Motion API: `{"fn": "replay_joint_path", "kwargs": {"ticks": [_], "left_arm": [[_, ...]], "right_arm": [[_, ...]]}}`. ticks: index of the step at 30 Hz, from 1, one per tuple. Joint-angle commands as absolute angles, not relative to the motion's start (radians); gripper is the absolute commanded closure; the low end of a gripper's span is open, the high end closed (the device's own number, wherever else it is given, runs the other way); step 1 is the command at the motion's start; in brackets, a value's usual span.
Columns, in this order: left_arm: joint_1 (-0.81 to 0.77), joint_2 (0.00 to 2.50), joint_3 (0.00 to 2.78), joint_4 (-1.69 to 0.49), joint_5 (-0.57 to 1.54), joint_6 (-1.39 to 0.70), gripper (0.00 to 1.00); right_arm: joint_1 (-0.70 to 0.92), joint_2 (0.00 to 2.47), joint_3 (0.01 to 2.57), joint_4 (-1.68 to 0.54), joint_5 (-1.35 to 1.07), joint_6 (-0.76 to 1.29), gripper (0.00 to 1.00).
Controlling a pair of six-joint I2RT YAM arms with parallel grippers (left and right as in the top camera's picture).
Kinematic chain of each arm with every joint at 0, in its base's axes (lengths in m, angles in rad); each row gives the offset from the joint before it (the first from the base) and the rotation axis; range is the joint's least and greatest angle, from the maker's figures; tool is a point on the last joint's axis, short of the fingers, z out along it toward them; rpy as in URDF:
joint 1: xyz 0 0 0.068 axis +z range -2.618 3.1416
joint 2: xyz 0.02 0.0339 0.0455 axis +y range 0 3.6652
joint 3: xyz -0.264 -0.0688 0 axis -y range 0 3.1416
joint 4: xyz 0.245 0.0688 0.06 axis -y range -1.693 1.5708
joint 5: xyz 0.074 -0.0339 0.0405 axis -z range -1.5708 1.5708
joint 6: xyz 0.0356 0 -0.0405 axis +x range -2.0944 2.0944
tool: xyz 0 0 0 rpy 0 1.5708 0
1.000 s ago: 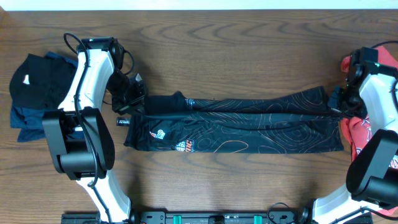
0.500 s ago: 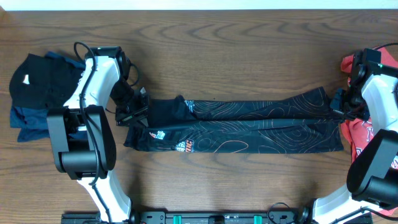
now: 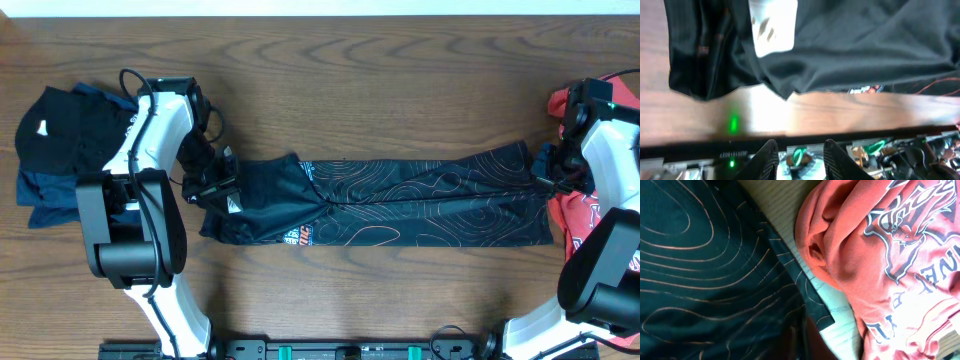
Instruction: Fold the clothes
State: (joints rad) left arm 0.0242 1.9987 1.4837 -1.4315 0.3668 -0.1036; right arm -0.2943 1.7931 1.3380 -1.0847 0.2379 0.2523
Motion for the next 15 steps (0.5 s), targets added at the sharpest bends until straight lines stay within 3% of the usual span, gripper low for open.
{"fn": "replay_joint_path", "kwargs": {"ticks": [1, 10, 15], "left_arm": [[0.025, 1.974, 1.48, -1.391, 0.405, -0.101, 0.67], [-0.053, 1.974, 1.48, -1.176, 0.491, -0.109, 0.64], [-0.15, 1.975, 1.48, -1.039, 0.49, -0.147, 0.55]], "right_arm": [[-0.301, 1.779, 1.339, -1.092, 0.258, 0.246, 0.88], [-0.301, 1.779, 1.339, -1.105, 0.258, 0.246, 0.82], [-0.301, 1.779, 1.339, -1.106, 0.257, 0.246, 0.8]]}}
